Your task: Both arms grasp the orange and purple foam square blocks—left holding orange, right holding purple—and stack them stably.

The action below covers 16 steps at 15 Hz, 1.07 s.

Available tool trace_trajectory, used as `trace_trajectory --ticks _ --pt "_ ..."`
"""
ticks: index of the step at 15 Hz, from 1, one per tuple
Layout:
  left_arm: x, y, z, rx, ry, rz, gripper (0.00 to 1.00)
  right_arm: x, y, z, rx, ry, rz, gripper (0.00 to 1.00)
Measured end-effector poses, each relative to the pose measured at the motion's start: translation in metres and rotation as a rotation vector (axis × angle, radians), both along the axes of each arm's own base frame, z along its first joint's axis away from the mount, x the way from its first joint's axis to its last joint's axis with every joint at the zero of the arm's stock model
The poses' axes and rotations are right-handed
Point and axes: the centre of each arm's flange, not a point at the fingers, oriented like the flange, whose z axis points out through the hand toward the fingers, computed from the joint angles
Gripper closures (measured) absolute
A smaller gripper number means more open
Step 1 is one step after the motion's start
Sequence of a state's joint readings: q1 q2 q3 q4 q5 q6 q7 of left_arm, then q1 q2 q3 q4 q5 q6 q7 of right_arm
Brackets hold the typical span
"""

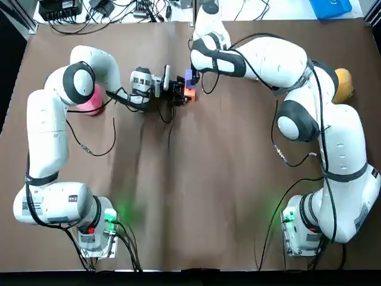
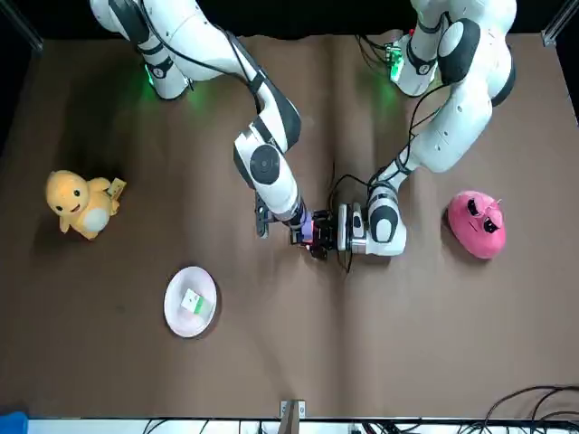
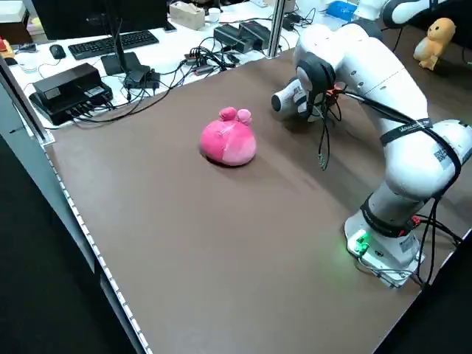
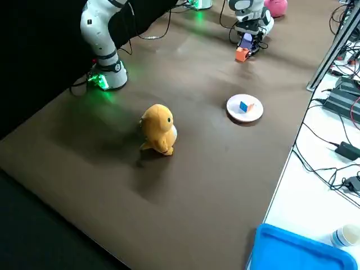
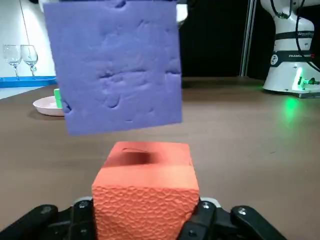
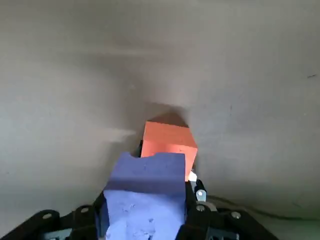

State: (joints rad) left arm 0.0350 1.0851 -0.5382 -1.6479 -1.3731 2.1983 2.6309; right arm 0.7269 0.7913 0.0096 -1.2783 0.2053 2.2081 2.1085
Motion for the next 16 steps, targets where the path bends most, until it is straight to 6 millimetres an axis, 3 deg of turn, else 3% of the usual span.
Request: trace_trajectory --ticks 8,16 --pt "0.000 0.000 0.000 0.000 0.001 0.001 0.41 -0.006 0.003 -0.023 -0.024 0.034 -0.053 0.44" --pt "0.000 0.000 0.000 0.000 0.001 0.001 0.41 -0.005 0.003 -0.024 -0.023 0.036 -0.075 0.44"
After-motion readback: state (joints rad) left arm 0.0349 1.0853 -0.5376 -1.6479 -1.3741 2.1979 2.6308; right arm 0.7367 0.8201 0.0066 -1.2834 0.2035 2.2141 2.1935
